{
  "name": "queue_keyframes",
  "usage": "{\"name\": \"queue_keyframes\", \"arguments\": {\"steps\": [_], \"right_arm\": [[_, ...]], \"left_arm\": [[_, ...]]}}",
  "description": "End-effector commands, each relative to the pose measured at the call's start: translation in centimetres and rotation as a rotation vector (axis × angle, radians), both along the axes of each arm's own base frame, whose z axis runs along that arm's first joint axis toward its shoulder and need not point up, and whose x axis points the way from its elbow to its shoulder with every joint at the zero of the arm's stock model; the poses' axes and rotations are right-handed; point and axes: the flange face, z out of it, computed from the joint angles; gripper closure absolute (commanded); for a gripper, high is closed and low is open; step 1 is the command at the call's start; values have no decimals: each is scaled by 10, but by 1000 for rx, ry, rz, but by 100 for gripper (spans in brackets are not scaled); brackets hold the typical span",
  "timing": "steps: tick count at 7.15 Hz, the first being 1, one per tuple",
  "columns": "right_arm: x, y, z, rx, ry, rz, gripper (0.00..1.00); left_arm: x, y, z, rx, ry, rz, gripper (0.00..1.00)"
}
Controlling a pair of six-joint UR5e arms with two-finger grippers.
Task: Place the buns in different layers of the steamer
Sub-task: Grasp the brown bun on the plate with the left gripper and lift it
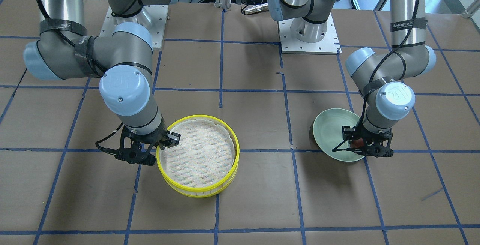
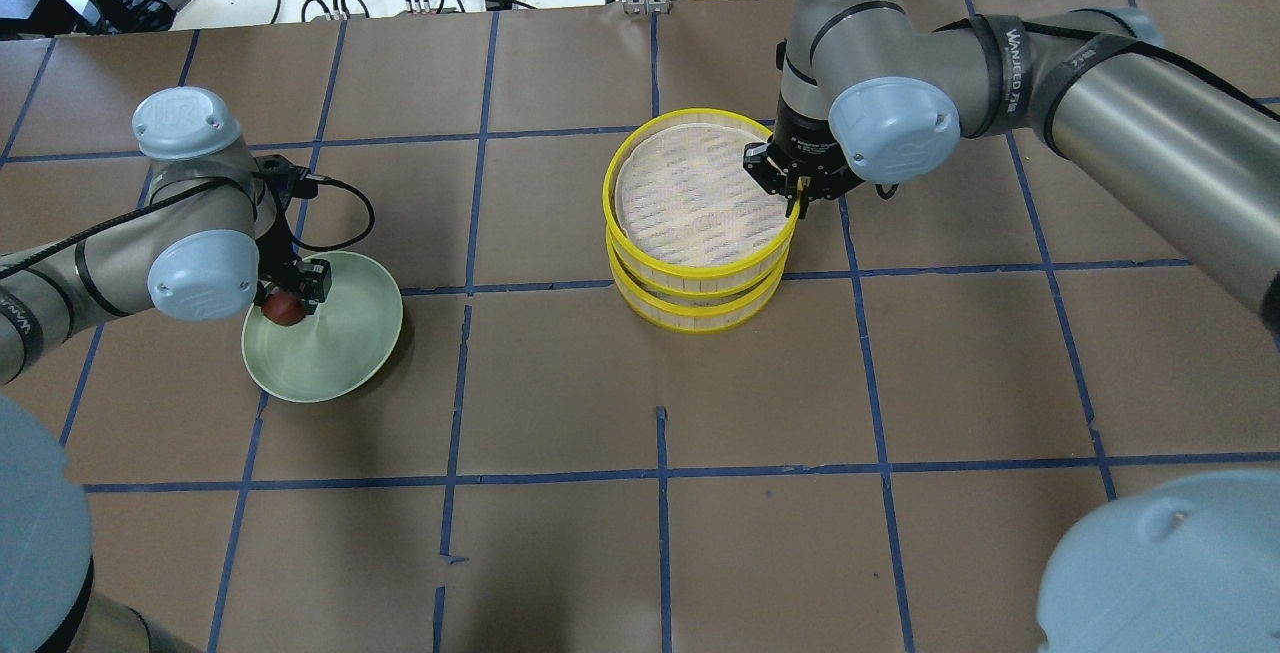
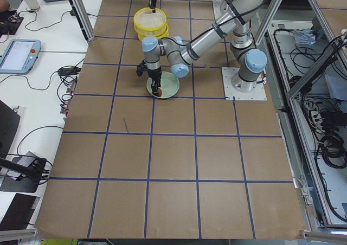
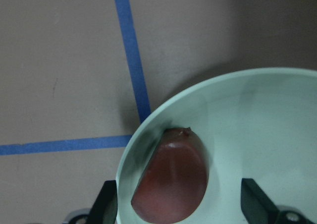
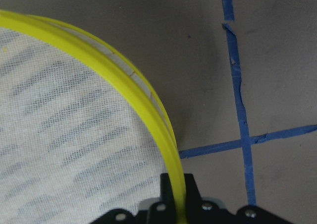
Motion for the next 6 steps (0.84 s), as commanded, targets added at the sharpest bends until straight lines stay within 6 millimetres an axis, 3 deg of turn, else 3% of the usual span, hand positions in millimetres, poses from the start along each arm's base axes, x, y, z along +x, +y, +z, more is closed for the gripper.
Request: {"name": "queue_keyframes", "arguments": {"steps": [1, 2, 3, 4, 6], "right_arm": [[1, 1, -2, 7, -6, -1, 93], [1, 1, -2, 12, -7, -3, 92], [1, 1, -2, 12, -5, -2, 92], [1, 2, -4, 19, -9, -4, 91], [1, 6, -7, 28, -8, -4, 89]], "left_arm": [[1, -2, 9, -24, -10, 28, 98], [1, -4, 15, -37, -13, 29, 99], [-4, -11, 40, -98, -28, 25, 99], [-23, -14, 86, -164, -32, 24, 99], [-104, 7, 169, -174, 104, 125, 99]]}}
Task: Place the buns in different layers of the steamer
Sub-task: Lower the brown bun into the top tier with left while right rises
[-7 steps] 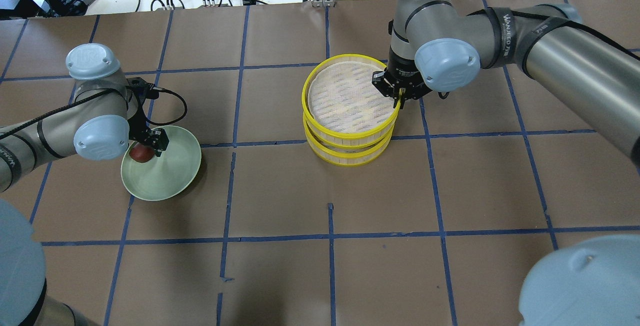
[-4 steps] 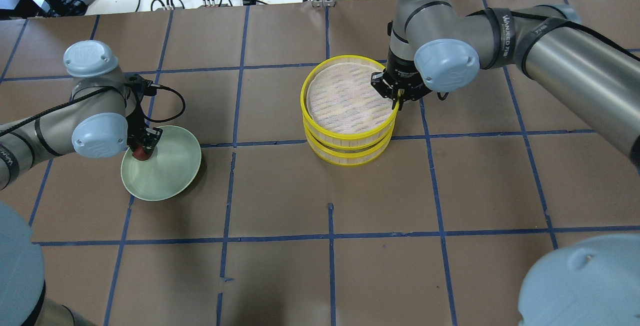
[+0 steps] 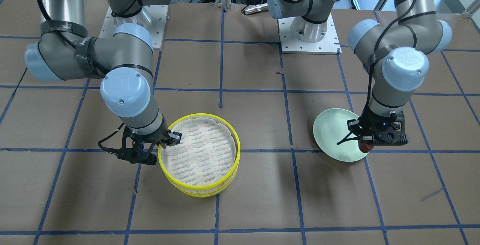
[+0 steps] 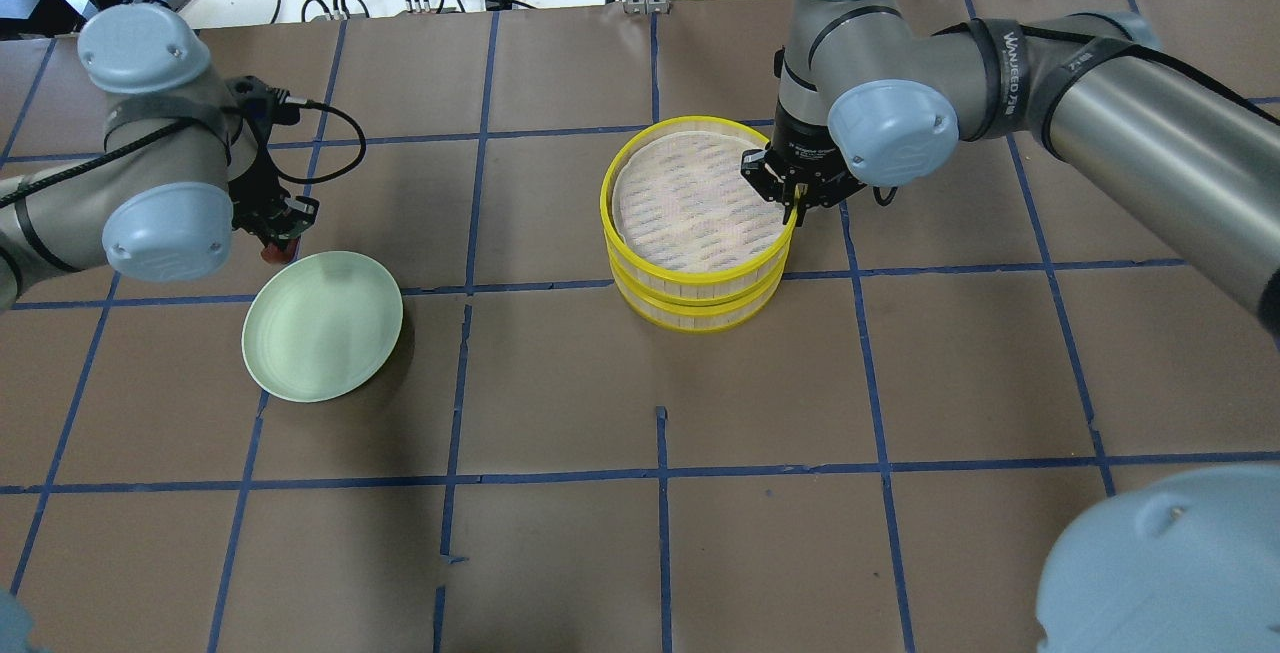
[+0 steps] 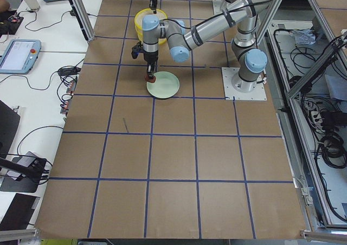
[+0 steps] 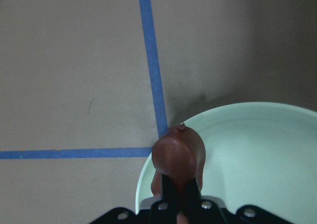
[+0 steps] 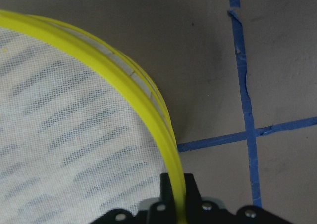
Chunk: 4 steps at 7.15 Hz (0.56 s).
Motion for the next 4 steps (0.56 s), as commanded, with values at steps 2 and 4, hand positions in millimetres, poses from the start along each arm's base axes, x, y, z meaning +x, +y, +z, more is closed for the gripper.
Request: {"name": "queue_keyframes", "arguments": {"steps": [2, 4], "right_arm": [[-1, 3, -5, 13, 3, -2, 79], [-1, 5, 0, 6, 3, -2, 22]], "left_arm": [[-151, 8, 98, -79, 283, 185, 99], [-233, 2, 93, -111, 421, 286, 99]]}}
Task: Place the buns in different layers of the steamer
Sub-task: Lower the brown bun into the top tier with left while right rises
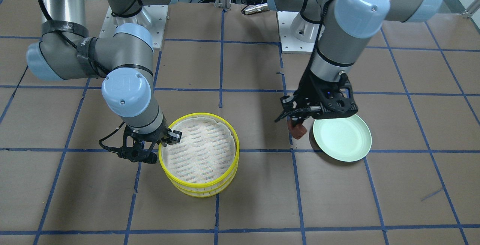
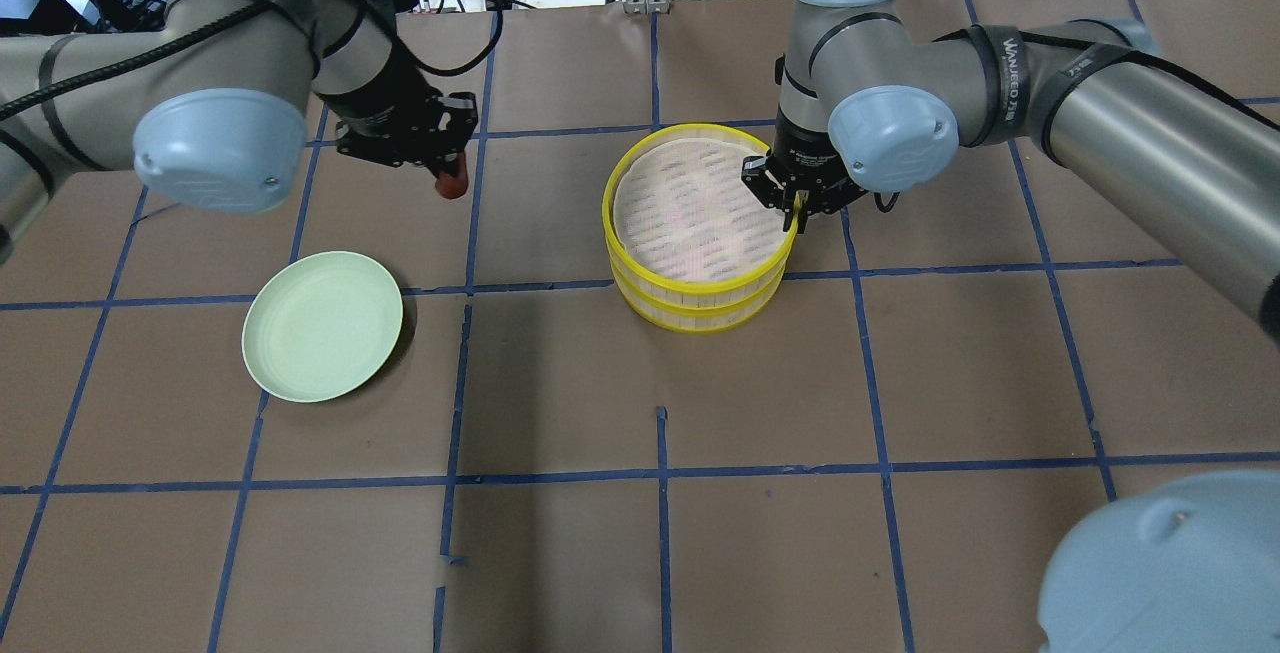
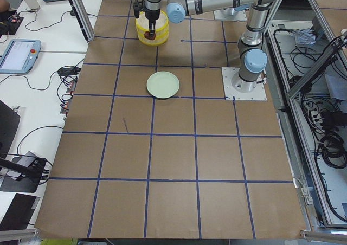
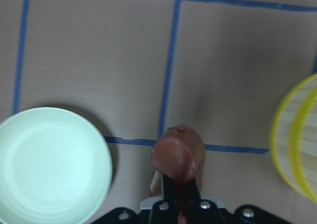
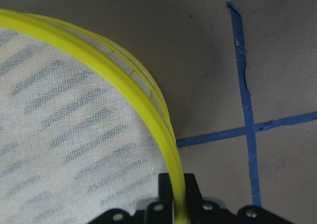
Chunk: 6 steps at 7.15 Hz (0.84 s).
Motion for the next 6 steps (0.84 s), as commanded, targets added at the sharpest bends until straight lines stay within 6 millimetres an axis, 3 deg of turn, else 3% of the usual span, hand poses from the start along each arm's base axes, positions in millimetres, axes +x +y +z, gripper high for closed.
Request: {"name": "queue_keyframes", "arguments": {"steps": [1, 2, 4, 5, 6], "right_arm": [[-2, -3, 10, -23, 4, 27, 10], [-14, -13, 27, -52, -7, 113, 7], [-55, -12, 80, -80, -18, 123, 3], [-76, -8, 106, -81, -22, 159, 1], [-92, -1, 134, -72, -25, 170, 1]], "left_arm": [[-77, -14, -21, -45, 164, 85, 99], [-103, -24, -42, -72, 226, 109, 99], [-149, -22, -71, -36, 347, 238, 94], [-157, -21, -74, -36, 363, 266, 19], [-158, -20, -72, -40, 366, 268, 0]]}}
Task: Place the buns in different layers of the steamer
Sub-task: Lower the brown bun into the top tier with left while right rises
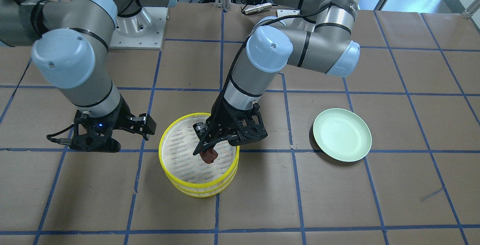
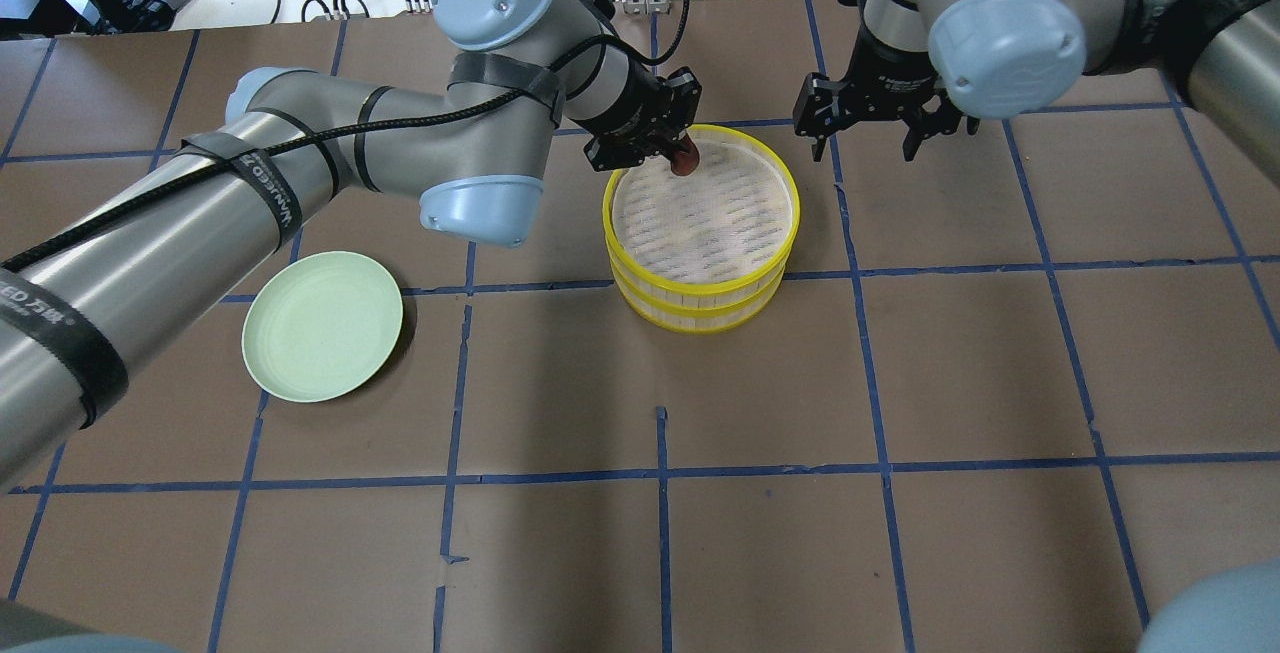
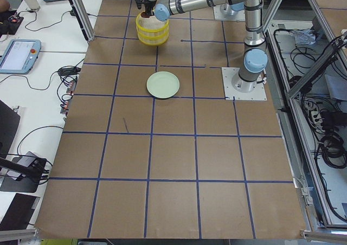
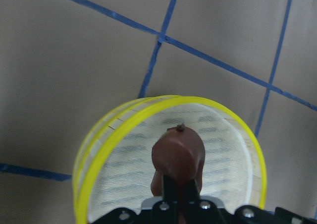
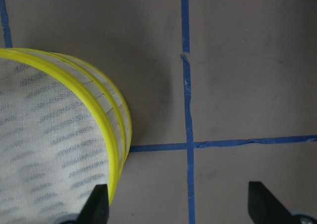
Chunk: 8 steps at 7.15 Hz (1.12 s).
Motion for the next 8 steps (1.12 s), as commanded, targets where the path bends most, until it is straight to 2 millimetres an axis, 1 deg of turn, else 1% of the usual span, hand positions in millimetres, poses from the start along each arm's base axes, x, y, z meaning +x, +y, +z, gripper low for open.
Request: {"name": "queue_keyframes", "arguments": {"steps": [1, 2, 3, 4, 5, 6, 7, 8], "right_arm": [[-22, 24, 71, 24, -4, 19, 1], [-18, 36, 94, 38, -3, 25, 1], [-13, 46, 100, 57, 3, 34, 1], [0, 50, 97, 68, 11, 53, 1], [0, 48, 94, 66, 10, 55, 1], [1, 50, 90, 77, 4, 47, 1], [1, 51, 88, 80, 4, 47, 1], [3, 52, 90, 75, 0, 48, 1]], "left_arm": [[-7, 2, -1, 0, 17, 11, 0], [-7, 2, 0, -4, 16, 6, 0], [-7, 2, -1, -5, 14, 1, 0], [-7, 2, -2, -5, 13, -2, 0], [-12, 6, -6, 8, 13, -2, 0], [-21, 12, -3, -6, 5, -31, 0], [-22, 13, 4, -28, -6, -46, 0], [-15, 12, 12, -80, -36, -115, 0]]}}
